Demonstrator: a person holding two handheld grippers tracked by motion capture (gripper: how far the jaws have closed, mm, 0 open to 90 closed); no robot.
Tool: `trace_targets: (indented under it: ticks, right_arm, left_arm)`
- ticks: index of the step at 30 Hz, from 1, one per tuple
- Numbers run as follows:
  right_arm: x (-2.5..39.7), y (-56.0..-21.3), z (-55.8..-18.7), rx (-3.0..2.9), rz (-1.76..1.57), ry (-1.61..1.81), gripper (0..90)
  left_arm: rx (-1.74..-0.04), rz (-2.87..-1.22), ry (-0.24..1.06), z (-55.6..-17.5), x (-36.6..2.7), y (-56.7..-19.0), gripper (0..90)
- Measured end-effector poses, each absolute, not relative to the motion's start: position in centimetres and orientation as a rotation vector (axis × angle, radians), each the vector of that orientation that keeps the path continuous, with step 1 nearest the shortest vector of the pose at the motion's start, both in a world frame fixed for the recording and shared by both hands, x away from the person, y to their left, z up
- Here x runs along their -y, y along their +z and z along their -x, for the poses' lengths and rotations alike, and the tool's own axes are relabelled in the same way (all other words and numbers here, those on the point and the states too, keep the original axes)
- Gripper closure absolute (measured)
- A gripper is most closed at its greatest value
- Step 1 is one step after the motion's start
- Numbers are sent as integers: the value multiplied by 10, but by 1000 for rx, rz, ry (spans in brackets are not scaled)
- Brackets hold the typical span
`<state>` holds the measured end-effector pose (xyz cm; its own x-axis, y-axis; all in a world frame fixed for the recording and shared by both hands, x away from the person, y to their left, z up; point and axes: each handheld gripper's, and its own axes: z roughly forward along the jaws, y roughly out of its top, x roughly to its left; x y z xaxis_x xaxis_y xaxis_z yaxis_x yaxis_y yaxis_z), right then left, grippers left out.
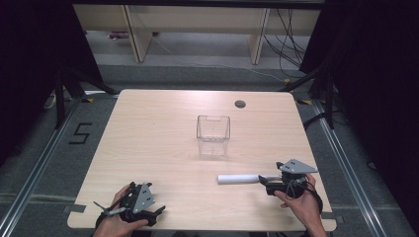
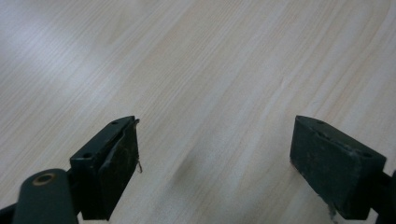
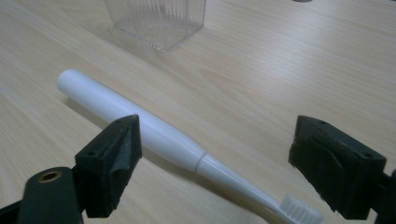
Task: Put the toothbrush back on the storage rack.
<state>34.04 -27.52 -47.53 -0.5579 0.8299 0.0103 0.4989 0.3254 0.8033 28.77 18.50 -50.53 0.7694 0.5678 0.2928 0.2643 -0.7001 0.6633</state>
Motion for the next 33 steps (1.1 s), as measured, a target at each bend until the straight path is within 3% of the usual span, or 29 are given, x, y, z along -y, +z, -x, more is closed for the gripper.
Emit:
trace_targets:
  ticks: [13, 19, 21, 24, 28, 33]
  right_arm:
    - [244, -469, -357, -2247, -1075, 1137, 375]
    - [232, -469, -363, -2292, -1024, 1104, 504]
    - [227, -469, -364, -2303, -1008, 1104, 606]
    - [225, -470, -365, -2316, -1003, 1104, 652]
    - [219, -471, -369, -2336, -965, 1098, 784]
    - [211, -472, -373, -2358, -938, 1100, 855]
  left_arm:
    - [-616, -2345, 640, -288, -185, -505, 150]
    - [-615, -2349, 637, -288, -186, -505, 150]
    - [-618, -2344, 650, -288, -185, -505, 150]
    - [-617, -2348, 650, -288, -185, -505, 150]
    - [-613, -2345, 647, -288, -185, -505, 150]
    - [-615, -2347, 649, -288, -185, -505, 150]
